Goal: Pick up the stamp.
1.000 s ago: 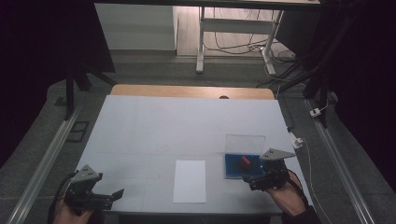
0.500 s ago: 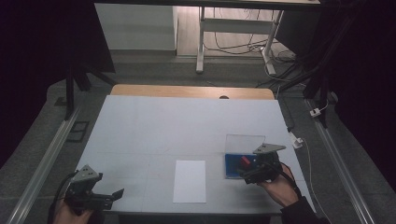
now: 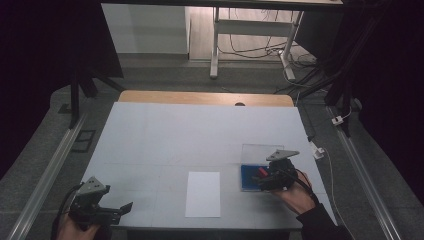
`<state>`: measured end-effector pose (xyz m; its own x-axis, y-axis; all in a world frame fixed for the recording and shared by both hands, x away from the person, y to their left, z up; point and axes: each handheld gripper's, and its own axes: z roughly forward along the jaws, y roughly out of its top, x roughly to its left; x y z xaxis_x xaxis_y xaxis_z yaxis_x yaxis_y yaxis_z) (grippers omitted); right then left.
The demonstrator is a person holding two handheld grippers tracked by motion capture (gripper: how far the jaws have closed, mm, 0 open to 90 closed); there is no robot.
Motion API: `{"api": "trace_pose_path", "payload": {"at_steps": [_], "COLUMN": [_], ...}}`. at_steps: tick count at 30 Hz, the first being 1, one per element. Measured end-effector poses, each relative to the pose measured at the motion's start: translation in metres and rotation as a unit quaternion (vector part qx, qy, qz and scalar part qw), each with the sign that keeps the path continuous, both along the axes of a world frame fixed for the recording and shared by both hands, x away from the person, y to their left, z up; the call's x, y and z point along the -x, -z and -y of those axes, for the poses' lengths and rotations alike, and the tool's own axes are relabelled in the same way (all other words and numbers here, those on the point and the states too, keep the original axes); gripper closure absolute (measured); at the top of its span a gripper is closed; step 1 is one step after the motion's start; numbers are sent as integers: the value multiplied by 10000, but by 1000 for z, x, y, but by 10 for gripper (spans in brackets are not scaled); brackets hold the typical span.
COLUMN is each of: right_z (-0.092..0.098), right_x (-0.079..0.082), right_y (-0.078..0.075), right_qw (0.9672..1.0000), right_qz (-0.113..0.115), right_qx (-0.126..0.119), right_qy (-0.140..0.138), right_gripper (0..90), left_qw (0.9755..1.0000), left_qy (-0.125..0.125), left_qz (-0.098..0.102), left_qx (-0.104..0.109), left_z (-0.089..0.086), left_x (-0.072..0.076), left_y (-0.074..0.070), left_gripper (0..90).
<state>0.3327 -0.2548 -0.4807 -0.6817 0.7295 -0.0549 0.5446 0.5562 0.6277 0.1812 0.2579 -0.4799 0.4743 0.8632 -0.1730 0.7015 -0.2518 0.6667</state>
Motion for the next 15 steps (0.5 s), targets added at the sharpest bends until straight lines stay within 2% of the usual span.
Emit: {"api": "trace_pose_path", "payload": {"at_steps": [1,2,3,4,5,6,7,8,12,15], "right_z": [0,0,0,0,0,0,0,0,3,4], "right_x": [0,0,0,0,0,-1,-1,-1,-4,-4], "right_y": [0,-1,-1,-1,-2,-3,-3,-3,-6,-7], "right_qw": [10000,10000,9999,9999,9999,9998,9998,9998,9998,9998], "right_qz": [0,-42,-59,-59,-71,-120,-129,-129,-151,-149], "right_qx": [0,2,3,3,26,52,72,72,56,25], "right_qy": [0,-50,-82,-82,-93,-140,-128,-128,-135,-130], "right_gripper": [174,275,316,316,362,451,488,488,618,664], "left_qw": [10000,10000,10000,10000,10000,10000,10000,10000,10000,10000], "left_qy": [1,3,6,8,5,9,9,11,15,14], "left_qz": [2,-1,2,4,0,3,3,3,1,-1], "left_qx": [-1,-1,-8,-10,-3,-8,-8,-10,-17,-17], "left_z": [0,0,0,0,0,0,0,0,0,0], "left_x": [0,0,0,0,0,0,0,0,0,0], "left_y": [0,0,0,0,0,0,0,0,0,0], "left_gripper": [14,15,15,15,15,15,15,15,16,16]}}
